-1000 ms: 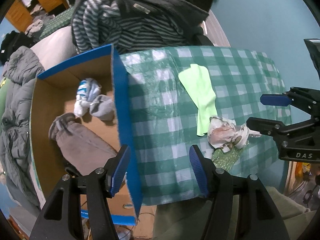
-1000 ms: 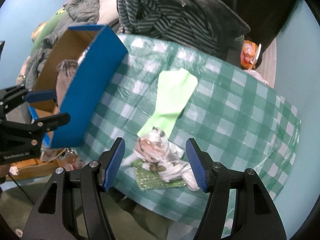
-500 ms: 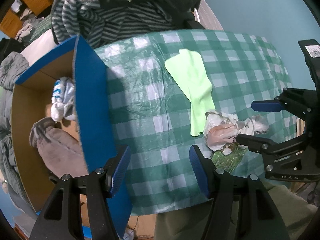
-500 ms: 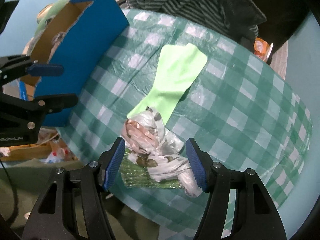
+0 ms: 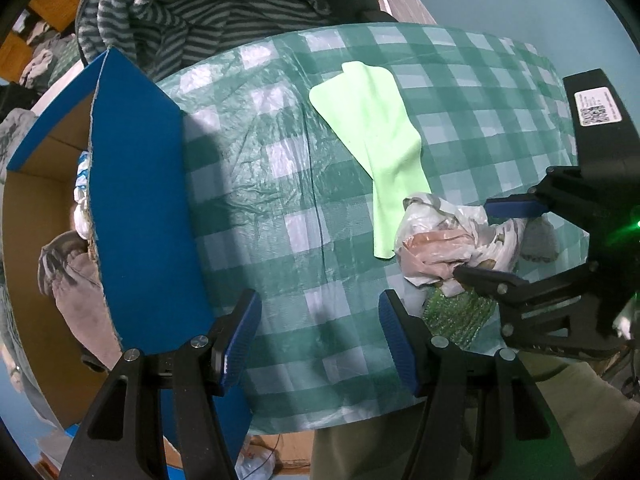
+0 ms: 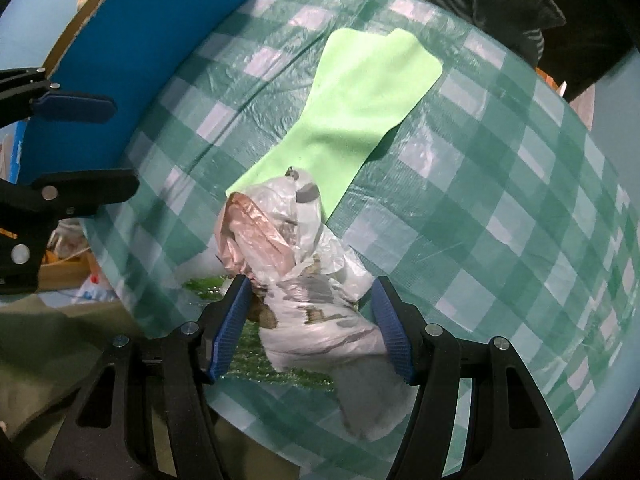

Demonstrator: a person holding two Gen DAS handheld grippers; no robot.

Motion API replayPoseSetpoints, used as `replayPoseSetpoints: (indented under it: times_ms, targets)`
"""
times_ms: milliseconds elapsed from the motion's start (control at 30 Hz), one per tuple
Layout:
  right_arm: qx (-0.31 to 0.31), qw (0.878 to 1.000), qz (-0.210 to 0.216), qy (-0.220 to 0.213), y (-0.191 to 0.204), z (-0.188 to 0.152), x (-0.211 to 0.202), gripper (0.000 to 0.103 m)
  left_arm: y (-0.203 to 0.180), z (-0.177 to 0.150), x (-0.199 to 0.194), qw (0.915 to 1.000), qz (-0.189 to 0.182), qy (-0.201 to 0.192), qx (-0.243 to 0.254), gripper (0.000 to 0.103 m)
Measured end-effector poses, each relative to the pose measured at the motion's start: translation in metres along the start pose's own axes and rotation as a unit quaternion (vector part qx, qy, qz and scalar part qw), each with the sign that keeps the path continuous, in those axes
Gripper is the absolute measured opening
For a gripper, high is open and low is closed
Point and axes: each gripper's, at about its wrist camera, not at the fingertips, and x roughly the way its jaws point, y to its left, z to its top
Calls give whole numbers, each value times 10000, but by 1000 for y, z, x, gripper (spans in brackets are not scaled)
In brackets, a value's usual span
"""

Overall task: Organize soft objects
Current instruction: 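Close the right gripper on the white plastic bag bundle and lift it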

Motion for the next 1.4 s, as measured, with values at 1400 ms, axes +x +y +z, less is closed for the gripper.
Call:
replayPoseSetpoints:
  times_ms: [1400]
  targets:
    - [2169, 9674, -211, -1290, -129, -31, -60, 37, -28, 96, 24, 9968, -248, 17, -765, 75]
